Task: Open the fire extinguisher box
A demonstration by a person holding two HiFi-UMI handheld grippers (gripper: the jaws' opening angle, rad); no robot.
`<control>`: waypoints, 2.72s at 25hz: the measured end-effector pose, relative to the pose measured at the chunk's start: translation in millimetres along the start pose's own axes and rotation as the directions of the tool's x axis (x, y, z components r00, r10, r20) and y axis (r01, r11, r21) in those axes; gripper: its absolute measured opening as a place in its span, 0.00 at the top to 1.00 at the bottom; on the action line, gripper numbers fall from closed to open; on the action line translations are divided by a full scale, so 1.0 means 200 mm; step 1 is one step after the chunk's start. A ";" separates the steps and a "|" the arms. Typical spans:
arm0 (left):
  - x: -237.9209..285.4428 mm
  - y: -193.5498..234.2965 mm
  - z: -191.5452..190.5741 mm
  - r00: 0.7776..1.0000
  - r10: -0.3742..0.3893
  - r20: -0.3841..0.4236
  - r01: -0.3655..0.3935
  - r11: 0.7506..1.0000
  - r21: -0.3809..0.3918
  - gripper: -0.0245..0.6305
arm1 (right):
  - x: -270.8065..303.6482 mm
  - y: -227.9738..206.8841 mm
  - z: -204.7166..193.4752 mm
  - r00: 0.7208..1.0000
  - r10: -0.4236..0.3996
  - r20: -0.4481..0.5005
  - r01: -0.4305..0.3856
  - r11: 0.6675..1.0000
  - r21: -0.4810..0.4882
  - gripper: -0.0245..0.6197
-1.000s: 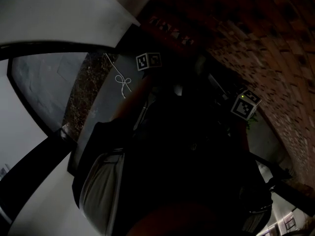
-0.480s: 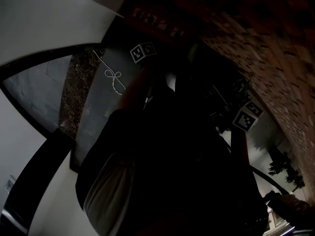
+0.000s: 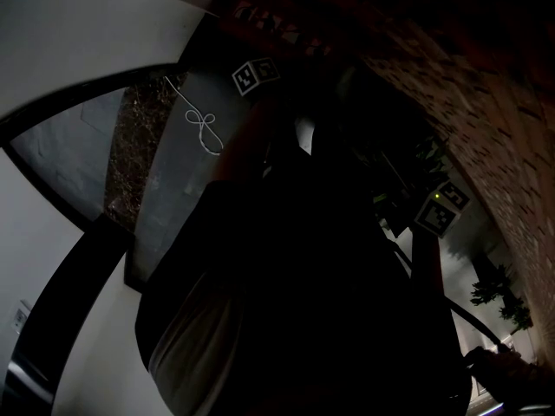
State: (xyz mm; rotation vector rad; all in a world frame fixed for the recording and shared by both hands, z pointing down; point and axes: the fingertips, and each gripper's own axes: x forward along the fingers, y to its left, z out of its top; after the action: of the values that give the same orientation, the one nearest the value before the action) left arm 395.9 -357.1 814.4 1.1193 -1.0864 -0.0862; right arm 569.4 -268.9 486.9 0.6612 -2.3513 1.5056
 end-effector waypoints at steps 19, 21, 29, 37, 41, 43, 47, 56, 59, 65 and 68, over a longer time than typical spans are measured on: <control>-0.23 -0.34 0.00 0.989 -0.064 -0.135 0.097 0.961 0.259 0.67 | 0.03 0.13 0.18 0.993 0.051 0.105 -0.037 0.990 -0.136 0.96; -0.26 -0.40 0.00 0.988 -0.036 -0.152 0.088 0.935 0.345 0.67 | 0.02 0.15 0.20 0.990 0.068 0.122 -0.049 0.987 -0.156 0.96; -0.32 -0.65 0.05 0.980 -0.018 -0.197 0.127 0.822 0.555 0.67 | -0.02 0.18 0.30 0.982 0.053 0.180 -0.017 0.980 -0.198 0.96; -0.26 -0.86 0.13 0.984 -0.029 -0.175 0.140 0.729 0.670 0.67 | -0.09 0.13 0.28 0.973 0.067 0.219 -0.032 0.987 -0.158 0.96; -0.21 -0.96 0.17 0.986 -0.041 -0.162 0.143 0.707 0.692 0.67 | -0.14 0.07 0.27 0.969 0.045 0.243 -0.015 0.992 -0.123 0.96; -0.18 -1.03 0.20 0.986 -0.051 -0.158 0.149 0.695 0.703 0.67 | -0.16 0.04 0.28 0.968 0.030 0.250 -0.001 0.993 -0.115 0.96; -0.14 -1.09 0.23 0.988 -0.063 -0.139 0.144 0.684 0.715 0.67 | -0.17 0.01 0.26 0.968 0.018 0.250 0.007 0.995 -0.098 0.96; -0.03 -1.27 0.33 0.993 -0.079 -0.088 0.118 0.673 0.730 0.67 | -0.18 -0.03 0.32 0.964 0.005 0.265 0.014 0.997 -0.072 0.96; -0.03 -1.25 0.35 0.995 -0.067 -0.069 0.096 0.685 0.723 0.67 | -0.19 -0.06 0.33 0.967 0.001 0.255 0.018 0.997 -0.073 0.96; 0.00 -1.25 0.34 0.996 -0.052 -0.076 0.091 0.688 0.720 0.67 | -0.25 -0.11 0.37 0.960 0.002 0.279 0.015 0.998 -0.060 0.96; 0.00 -1.25 0.34 0.996 -0.026 -0.083 0.078 0.688 0.722 0.67 | -0.25 -0.11 0.39 0.959 0.019 0.281 -0.001 0.998 -0.065 0.96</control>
State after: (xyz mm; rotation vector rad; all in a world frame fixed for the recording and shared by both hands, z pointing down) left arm 456.1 -525.0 625.5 1.8591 -1.0468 0.3772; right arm 624.8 -336.3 448.8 0.9025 -2.6010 1.4133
